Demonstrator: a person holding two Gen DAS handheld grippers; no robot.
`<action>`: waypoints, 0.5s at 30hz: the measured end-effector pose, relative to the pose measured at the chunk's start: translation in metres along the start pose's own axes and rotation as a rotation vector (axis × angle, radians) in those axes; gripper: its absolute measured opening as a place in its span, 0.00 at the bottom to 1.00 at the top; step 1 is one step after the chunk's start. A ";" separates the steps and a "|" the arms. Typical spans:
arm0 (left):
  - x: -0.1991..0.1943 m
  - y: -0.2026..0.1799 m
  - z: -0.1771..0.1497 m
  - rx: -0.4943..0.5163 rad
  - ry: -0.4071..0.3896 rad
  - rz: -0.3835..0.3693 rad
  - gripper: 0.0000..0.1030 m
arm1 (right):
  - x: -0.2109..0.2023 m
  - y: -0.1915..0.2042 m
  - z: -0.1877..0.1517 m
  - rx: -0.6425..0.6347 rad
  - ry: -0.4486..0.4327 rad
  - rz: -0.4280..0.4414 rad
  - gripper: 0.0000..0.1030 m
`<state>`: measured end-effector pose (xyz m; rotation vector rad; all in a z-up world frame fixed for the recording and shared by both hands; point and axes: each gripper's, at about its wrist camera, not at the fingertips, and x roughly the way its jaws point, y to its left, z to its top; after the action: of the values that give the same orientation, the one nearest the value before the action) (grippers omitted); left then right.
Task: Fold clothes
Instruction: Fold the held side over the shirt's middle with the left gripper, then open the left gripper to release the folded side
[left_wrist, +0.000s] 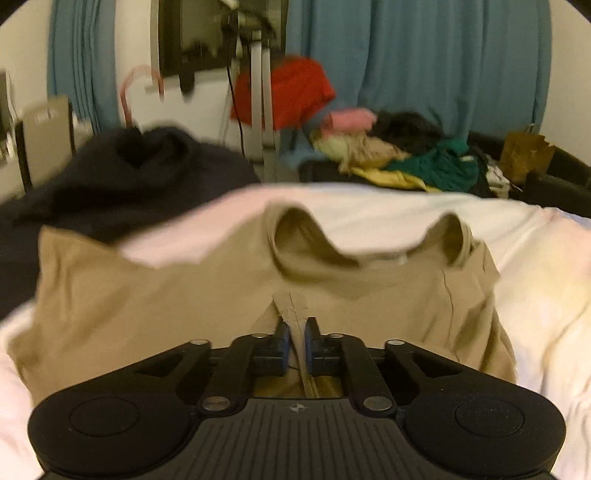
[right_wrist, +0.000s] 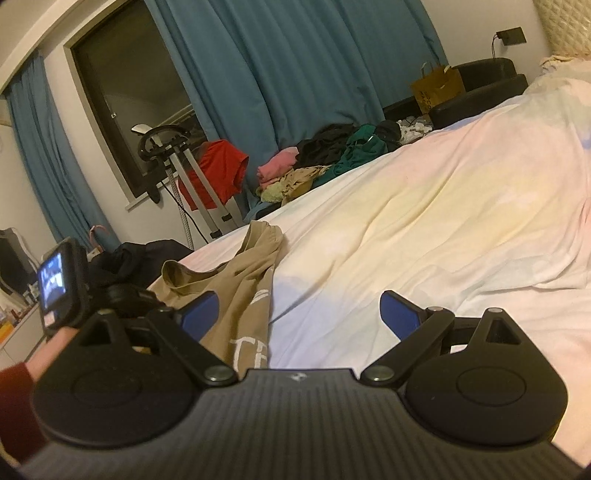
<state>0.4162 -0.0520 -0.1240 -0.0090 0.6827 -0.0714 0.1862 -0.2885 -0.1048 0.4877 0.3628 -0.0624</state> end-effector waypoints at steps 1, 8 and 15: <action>-0.005 0.004 -0.005 -0.023 0.002 -0.026 0.26 | 0.000 0.000 0.000 0.000 0.000 0.002 0.93; -0.092 0.038 -0.065 -0.159 0.138 -0.247 0.48 | -0.008 0.004 0.000 -0.009 -0.005 0.031 0.93; -0.199 0.053 -0.166 -0.193 0.332 -0.374 0.45 | -0.033 0.017 -0.003 -0.048 0.007 0.082 0.93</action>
<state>0.1608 0.0167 -0.1291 -0.3170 1.0113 -0.3728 0.1568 -0.2736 -0.0877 0.4552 0.3499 0.0274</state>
